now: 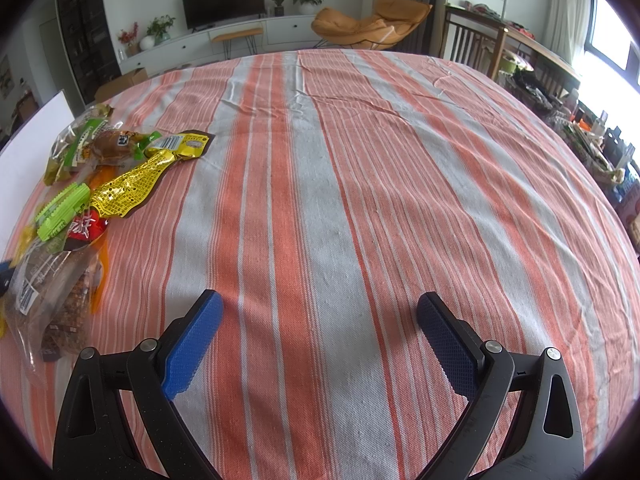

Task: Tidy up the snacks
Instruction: 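Move the left gripper over the long yellow sausage pack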

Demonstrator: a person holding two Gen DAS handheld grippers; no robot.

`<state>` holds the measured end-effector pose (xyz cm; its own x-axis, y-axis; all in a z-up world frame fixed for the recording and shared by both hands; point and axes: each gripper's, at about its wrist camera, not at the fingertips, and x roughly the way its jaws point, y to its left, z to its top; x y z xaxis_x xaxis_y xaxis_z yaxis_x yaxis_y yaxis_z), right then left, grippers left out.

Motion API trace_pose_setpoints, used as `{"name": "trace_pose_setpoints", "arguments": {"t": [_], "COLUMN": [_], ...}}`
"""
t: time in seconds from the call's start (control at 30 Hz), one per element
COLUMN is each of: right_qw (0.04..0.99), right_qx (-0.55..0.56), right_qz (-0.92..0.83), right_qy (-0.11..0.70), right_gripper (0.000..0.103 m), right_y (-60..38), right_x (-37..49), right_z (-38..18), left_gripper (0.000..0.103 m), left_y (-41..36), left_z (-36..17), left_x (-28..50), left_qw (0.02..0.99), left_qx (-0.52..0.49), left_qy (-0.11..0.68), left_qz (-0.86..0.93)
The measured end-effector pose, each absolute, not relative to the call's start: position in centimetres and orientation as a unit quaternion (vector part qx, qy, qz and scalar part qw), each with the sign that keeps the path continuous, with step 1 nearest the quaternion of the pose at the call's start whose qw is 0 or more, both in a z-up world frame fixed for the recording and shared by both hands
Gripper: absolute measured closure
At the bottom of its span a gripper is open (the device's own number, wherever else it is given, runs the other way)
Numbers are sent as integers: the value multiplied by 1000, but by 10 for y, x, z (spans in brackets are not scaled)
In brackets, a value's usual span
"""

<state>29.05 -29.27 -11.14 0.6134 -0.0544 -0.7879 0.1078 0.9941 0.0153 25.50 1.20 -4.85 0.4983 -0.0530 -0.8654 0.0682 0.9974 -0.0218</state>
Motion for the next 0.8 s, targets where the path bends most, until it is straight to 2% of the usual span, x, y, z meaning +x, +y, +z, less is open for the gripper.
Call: {"name": "trace_pose_setpoints", "arguments": {"t": [0.23,0.27,0.4,0.47,0.6,0.8], "right_qw": [898,898,898,898,898,898], "right_qx": [31,31,31,31,31,31], "right_qz": [-45,-45,-45,-45,-45,-45], "right_qy": [437,437,437,437,437,437], "right_gripper": [4,4,4,4,4,4], "right_y": [-293,-293,-293,-293,-292,-293], "right_x": [290,290,291,290,291,290], "right_z": [-111,-111,-111,-111,-111,-111], "left_gripper": [54,50,24,22,8,0], "left_y": [43,42,38,35,34,36], "left_z": [-57,-58,-63,-64,-67,-70], "left_x": [202,201,204,207,213,218], "left_qw": [884,888,893,893,890,888], "left_qx": [-23,-13,-14,-10,-8,-8], "left_qy": [467,459,449,451,455,460], "left_qz": [-11,-8,-5,0,3,3]}}
